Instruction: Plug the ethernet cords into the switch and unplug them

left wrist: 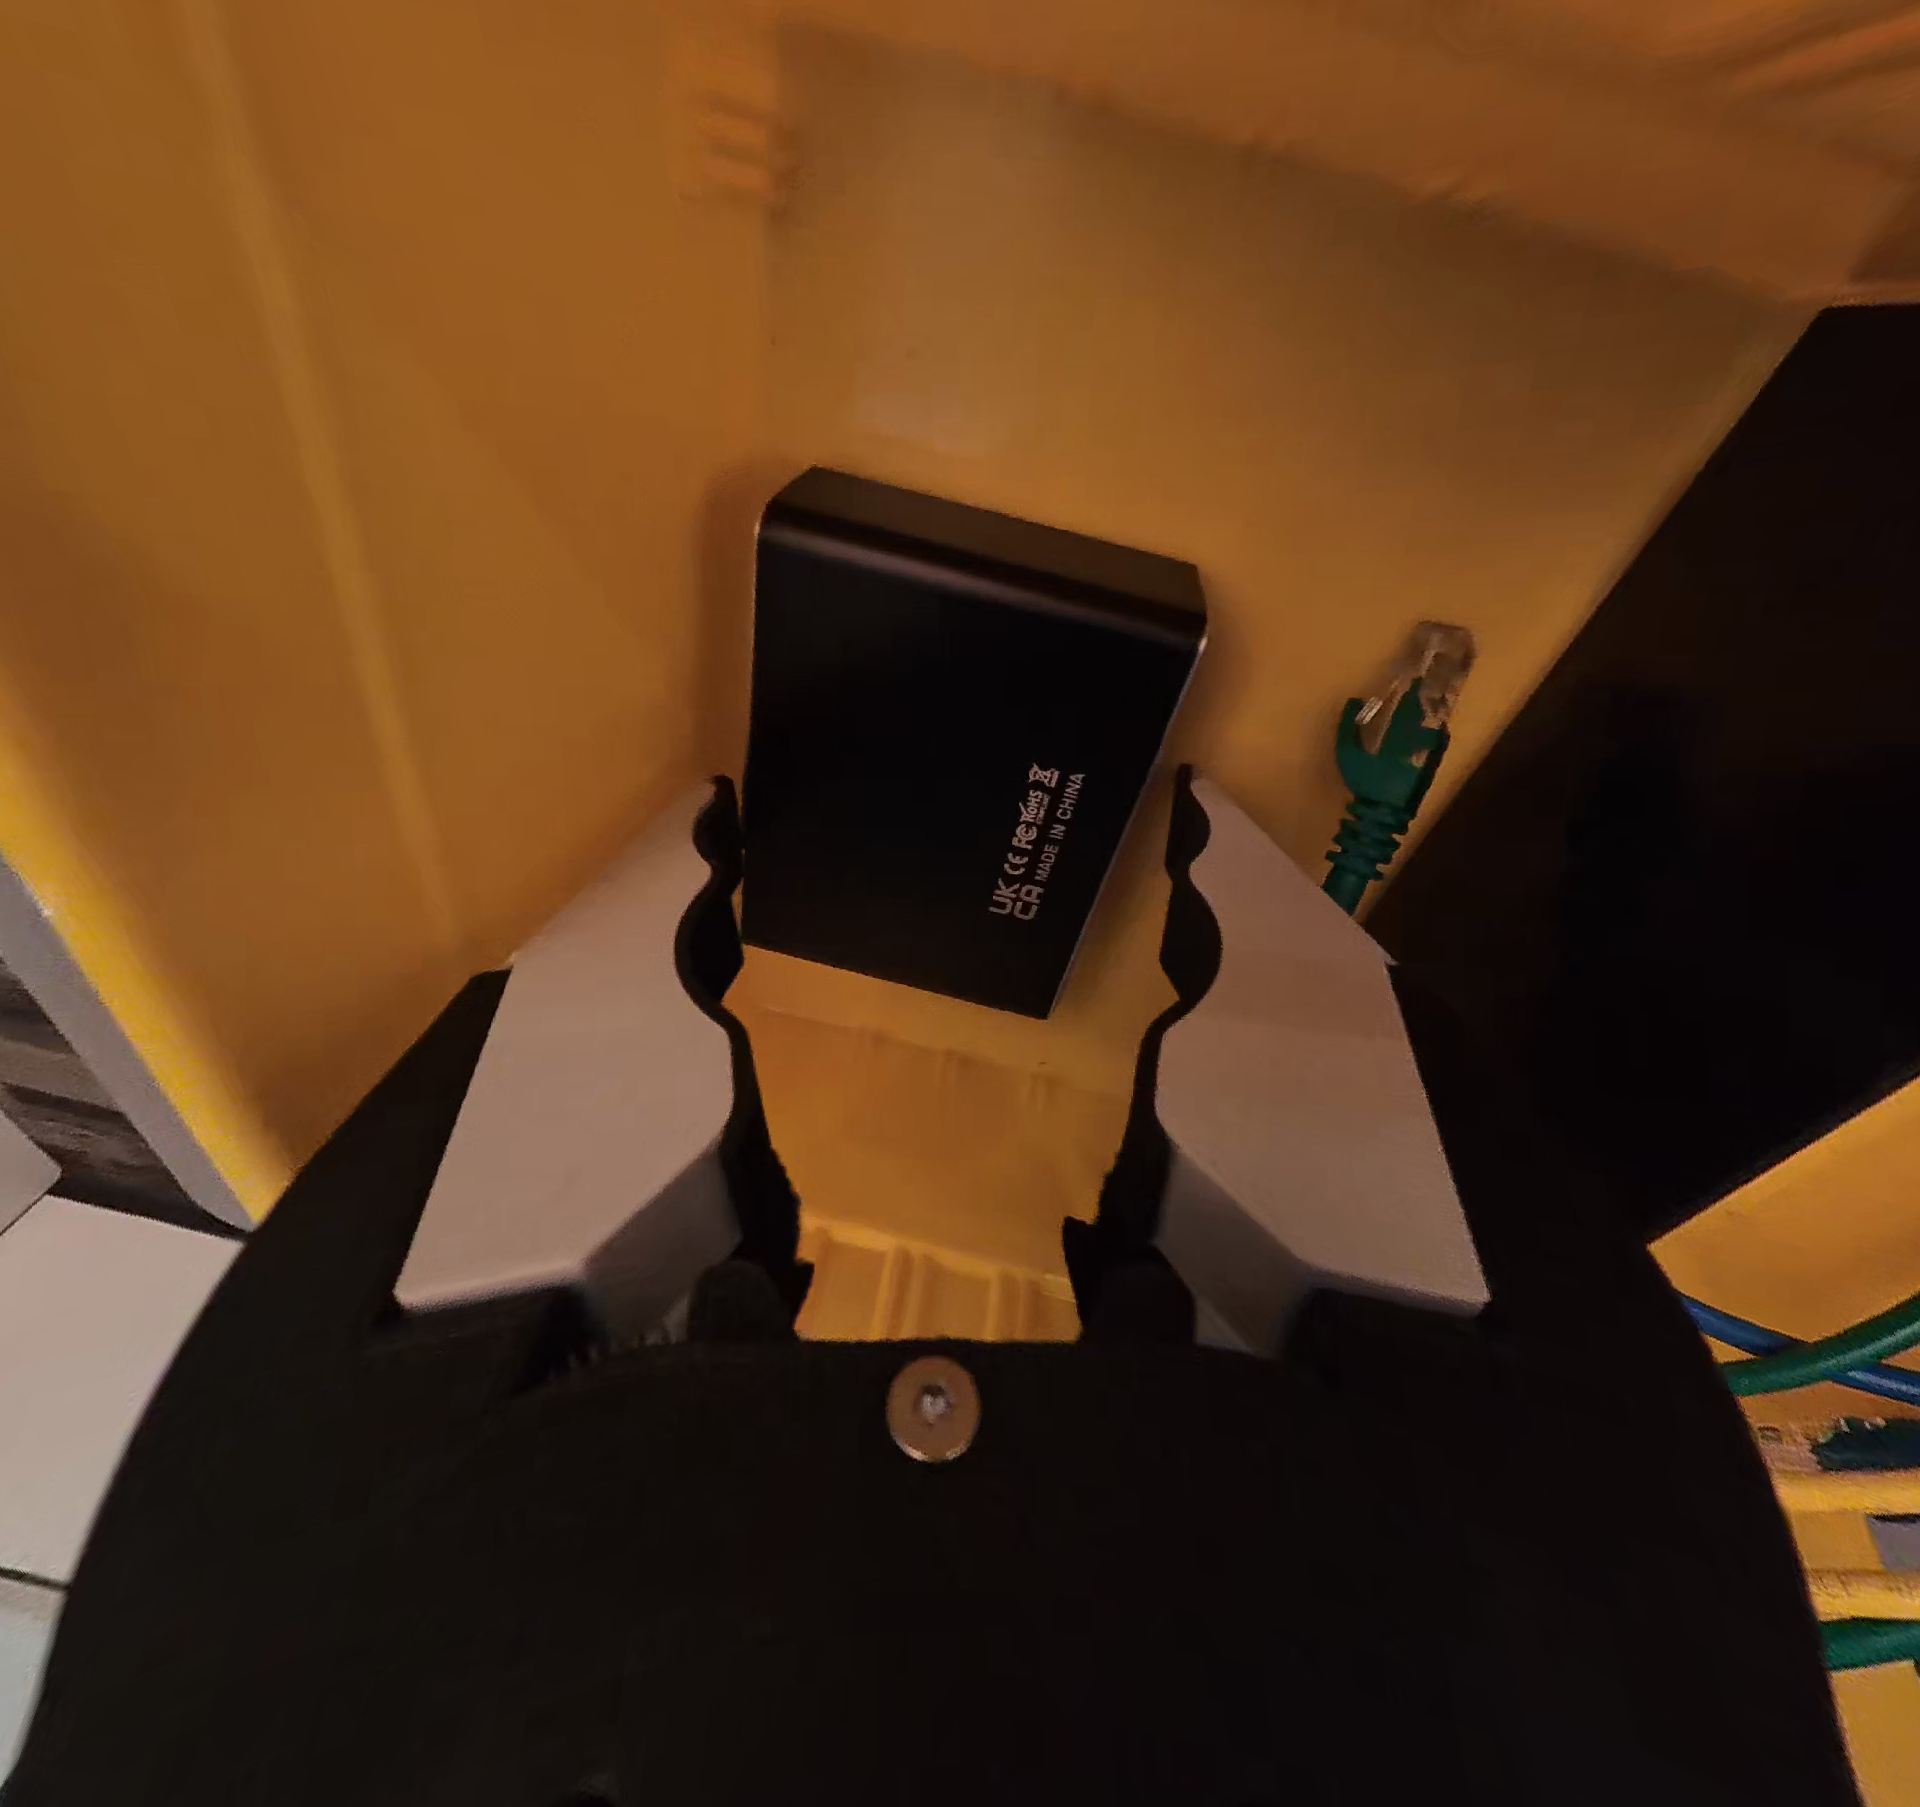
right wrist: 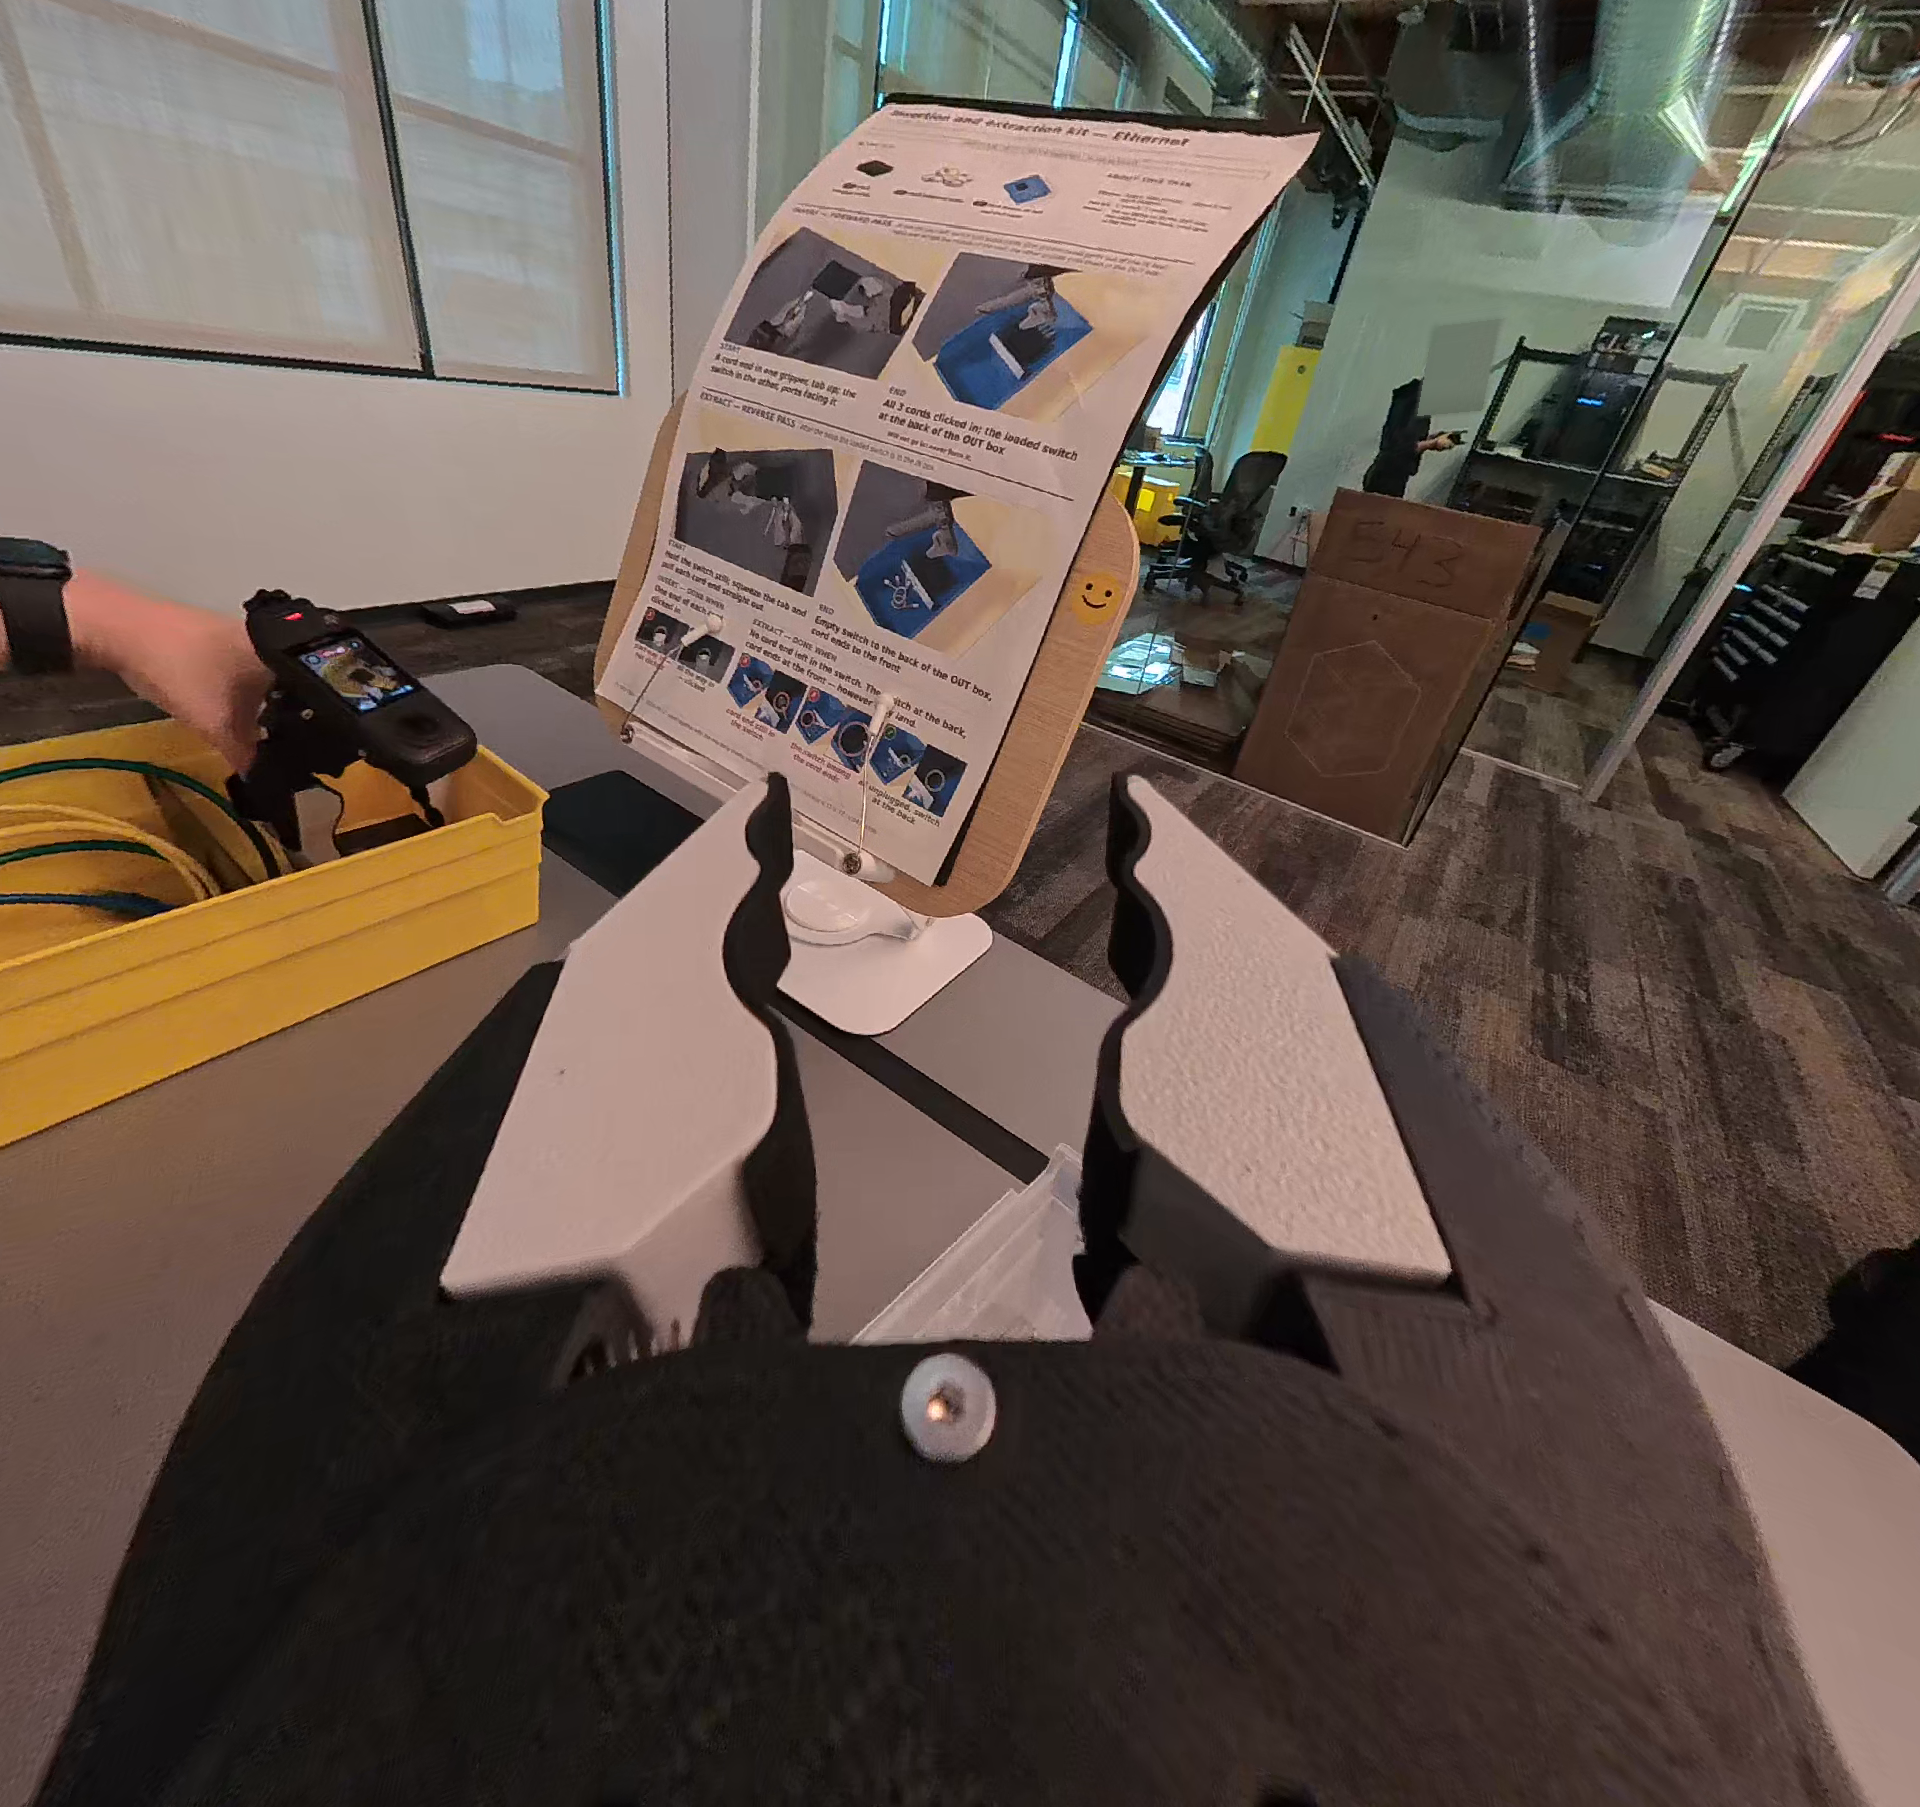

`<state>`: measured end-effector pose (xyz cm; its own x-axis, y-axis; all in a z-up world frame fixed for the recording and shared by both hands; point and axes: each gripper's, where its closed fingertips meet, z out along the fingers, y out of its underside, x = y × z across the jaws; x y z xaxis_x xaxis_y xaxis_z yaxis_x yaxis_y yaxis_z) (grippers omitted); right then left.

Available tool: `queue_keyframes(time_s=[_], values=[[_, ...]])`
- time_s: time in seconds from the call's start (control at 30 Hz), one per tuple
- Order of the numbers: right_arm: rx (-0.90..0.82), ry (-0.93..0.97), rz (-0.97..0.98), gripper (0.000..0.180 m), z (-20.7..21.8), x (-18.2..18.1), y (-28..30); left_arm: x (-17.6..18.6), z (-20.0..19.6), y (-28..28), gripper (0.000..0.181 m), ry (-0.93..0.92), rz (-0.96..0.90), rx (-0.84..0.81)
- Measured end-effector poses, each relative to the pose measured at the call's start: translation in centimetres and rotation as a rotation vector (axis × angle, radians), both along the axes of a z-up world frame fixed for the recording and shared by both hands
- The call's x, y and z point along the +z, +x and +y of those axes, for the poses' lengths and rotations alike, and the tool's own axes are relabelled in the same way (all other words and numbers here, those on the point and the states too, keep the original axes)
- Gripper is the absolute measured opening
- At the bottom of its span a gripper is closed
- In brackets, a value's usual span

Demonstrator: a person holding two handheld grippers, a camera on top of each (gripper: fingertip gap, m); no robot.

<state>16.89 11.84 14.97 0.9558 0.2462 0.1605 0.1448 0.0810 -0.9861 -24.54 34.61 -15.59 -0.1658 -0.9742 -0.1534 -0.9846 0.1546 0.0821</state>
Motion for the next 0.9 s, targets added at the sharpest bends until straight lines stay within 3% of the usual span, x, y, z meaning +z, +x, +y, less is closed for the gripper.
queue_keyframes(time_s=[0.07, 0.2, 0.53, 0.73, 0.9], values=[[-0.010, -0.016, -0.010, 0.061, 0.2, -0.3, 0.1, 0.1, -0.2, -0.3, 0.072, -0.005, 0.021, -0.016], [-0.008, -0.030, -0.008, 0.061, 0.5, -0.6, 0.1, 0.0, -0.3, -0.6, 0.073, -0.007, 0.053, -0.051], [-0.039, -0.061, -0.055, 0.061, 0.4, -1.2, 0.8, 0.4, -0.1, -1.1, 0.073, -0.022, 0.107, 0.106], [-0.198, -0.192, -0.086, 0.061, -2.0, -3.0, 5.3, 7.0, -0.4, 0.8, 0.073, 0.061, -0.059, 0.164], [-0.448, -0.579, -0.148, 0.067, -6.5, -10.3, 12.4, 14.5, -2.4, 3.8, 0.073, 0.086, -0.317, 0.217]])
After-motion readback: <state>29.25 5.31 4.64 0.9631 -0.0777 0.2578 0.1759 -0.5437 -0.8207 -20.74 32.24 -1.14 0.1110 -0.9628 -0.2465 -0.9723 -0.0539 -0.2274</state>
